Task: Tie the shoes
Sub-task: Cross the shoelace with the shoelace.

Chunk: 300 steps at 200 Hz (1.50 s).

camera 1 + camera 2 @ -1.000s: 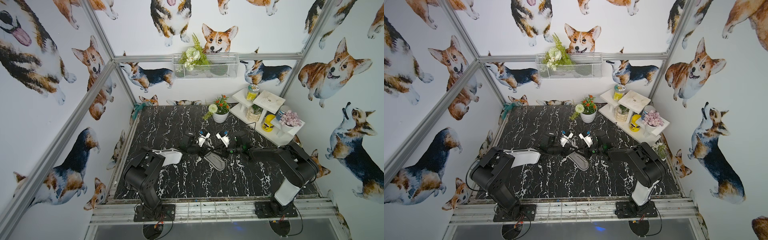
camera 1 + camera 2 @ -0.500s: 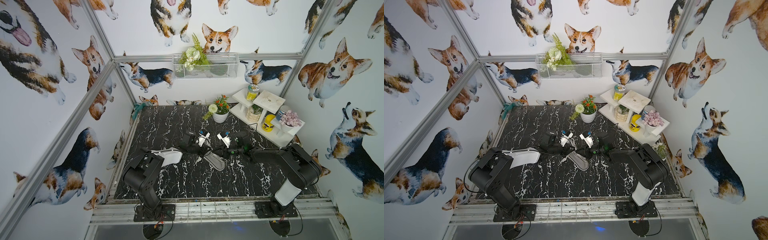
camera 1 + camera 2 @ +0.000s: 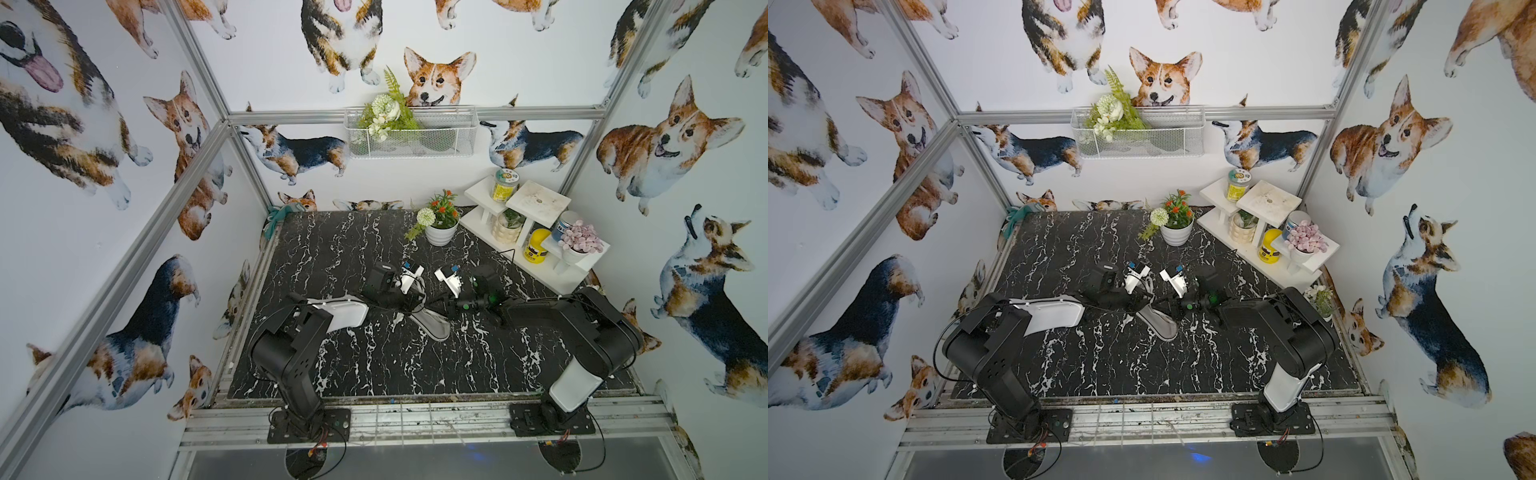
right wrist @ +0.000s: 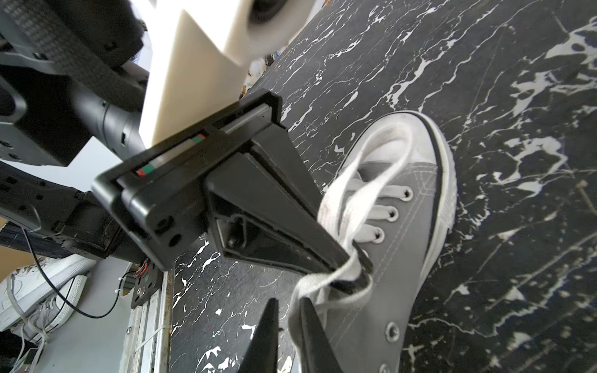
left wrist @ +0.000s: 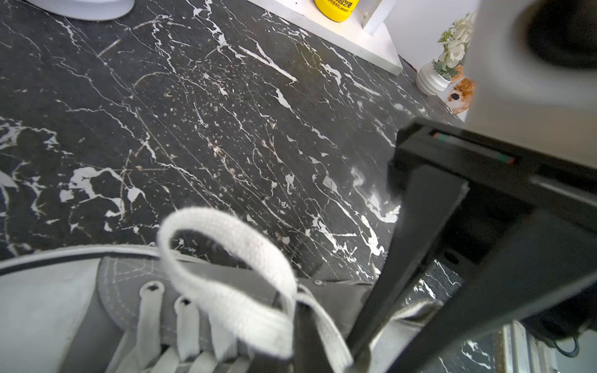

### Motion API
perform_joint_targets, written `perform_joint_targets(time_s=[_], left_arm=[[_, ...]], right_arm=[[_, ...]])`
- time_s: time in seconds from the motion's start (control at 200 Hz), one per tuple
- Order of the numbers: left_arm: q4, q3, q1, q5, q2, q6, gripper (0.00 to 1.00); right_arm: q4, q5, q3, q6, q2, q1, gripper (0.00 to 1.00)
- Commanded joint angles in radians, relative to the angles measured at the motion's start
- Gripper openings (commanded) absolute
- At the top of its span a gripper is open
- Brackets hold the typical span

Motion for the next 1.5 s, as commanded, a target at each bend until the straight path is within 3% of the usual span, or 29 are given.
perform_joint_targets(time_s=[0.0,0.415,0.991,1.091,1.241,1.496], left_arm=[[0.035,-0.010,0.001,0.021,-0.001,0.015,0.00],[0.068,-0.043,0.001,0.023,-0.016,0.086,0.00],[0.089,-0.057,0.002,0.033,-0.027,0.112,0.00],[0.091,-0.057,0.002,0.033,-0.031,0.114,0.00],[0.096,-0.057,0.002,0.035,-0.033,0.114,0.00],[0.095,-0.092,0.001,0.035,-0.036,0.114,0.00]], right_arm=[[0.010,0.042,-0.011,0.005,-0.019,-0.003,0.19],[0.037,0.042,-0.042,0.059,-0.052,-0.029,0.38],[-0.018,0.148,0.004,0.123,-0.036,-0.087,0.50],[-0.042,0.193,0.030,0.138,-0.020,-0.102,0.48],[-0.147,0.268,0.110,0.112,0.042,-0.104,0.38],[-0.198,0.167,0.146,0.041,0.092,-0.085,0.32]])
